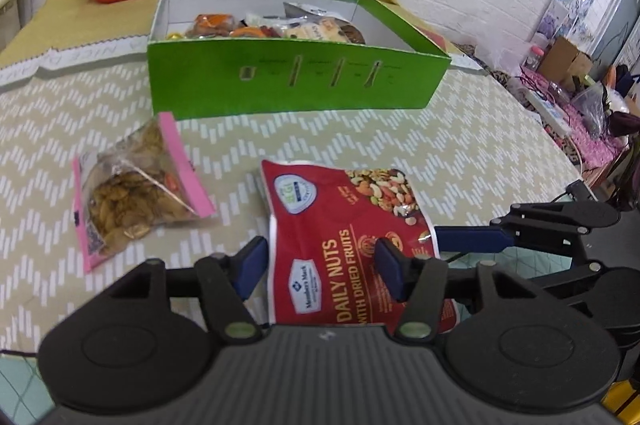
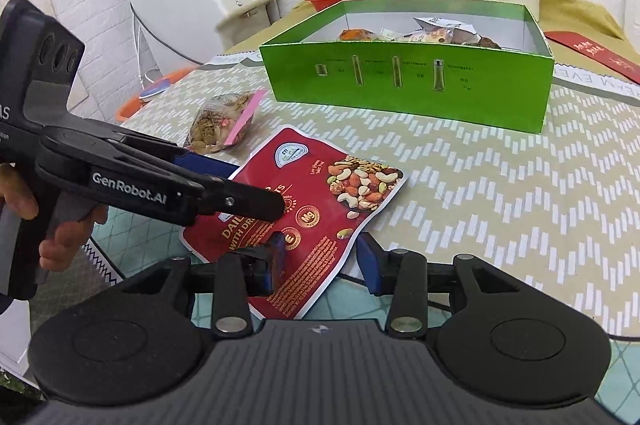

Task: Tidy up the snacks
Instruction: 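Grasp the red Daily Nuts bag with the right tool while the left tool grasps it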

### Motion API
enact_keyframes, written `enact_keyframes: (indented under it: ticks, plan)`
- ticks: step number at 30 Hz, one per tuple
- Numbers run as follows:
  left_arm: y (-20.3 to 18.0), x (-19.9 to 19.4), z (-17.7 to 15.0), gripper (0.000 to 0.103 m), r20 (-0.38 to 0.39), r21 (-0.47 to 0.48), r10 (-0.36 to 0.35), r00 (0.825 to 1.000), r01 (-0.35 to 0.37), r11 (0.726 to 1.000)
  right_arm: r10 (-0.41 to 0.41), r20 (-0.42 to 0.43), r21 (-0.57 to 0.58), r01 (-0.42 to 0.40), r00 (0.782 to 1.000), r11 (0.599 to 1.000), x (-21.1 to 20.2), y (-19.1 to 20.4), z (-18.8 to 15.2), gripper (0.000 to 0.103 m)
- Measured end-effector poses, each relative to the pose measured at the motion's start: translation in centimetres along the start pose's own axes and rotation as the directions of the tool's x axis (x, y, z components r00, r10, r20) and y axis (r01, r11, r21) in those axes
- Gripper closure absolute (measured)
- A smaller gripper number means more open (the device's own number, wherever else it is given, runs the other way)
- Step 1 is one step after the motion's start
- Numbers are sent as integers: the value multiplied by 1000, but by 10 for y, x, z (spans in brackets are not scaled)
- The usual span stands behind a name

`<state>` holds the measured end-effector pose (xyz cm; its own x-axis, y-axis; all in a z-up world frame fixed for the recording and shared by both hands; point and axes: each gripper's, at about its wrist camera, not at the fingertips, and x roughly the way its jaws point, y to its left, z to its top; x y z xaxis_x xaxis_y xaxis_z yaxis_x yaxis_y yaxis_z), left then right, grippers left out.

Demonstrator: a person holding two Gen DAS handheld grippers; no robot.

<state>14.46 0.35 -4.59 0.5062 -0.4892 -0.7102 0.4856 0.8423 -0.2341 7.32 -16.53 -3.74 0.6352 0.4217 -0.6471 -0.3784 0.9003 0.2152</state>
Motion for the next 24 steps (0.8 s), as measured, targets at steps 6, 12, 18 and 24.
enact_keyframes:
  ticks: [6, 12, 18, 24]
  plan:
    - [-8, 1, -2, 46, 3, 24, 29, 1000, -29, 999, -18, 2, -19, 18, 1000, 1000, 4, 1, 3, 30]
    - [-8, 1, -4, 52, 12, 17, 30, 999, -30, 999, -34, 35, -36, 35, 999, 999, 6, 2, 0, 27]
    - [-11, -11, -8, 82, 43, 21, 27, 999, -28, 999, -90, 62, -6, 90, 994, 996, 2, 3, -1, 88]
    - [-11, -13, -13, 89, 69, -16, 25, 997, -24, 1000, -98, 85, 10, 97, 992, 995, -1, 4, -2, 97]
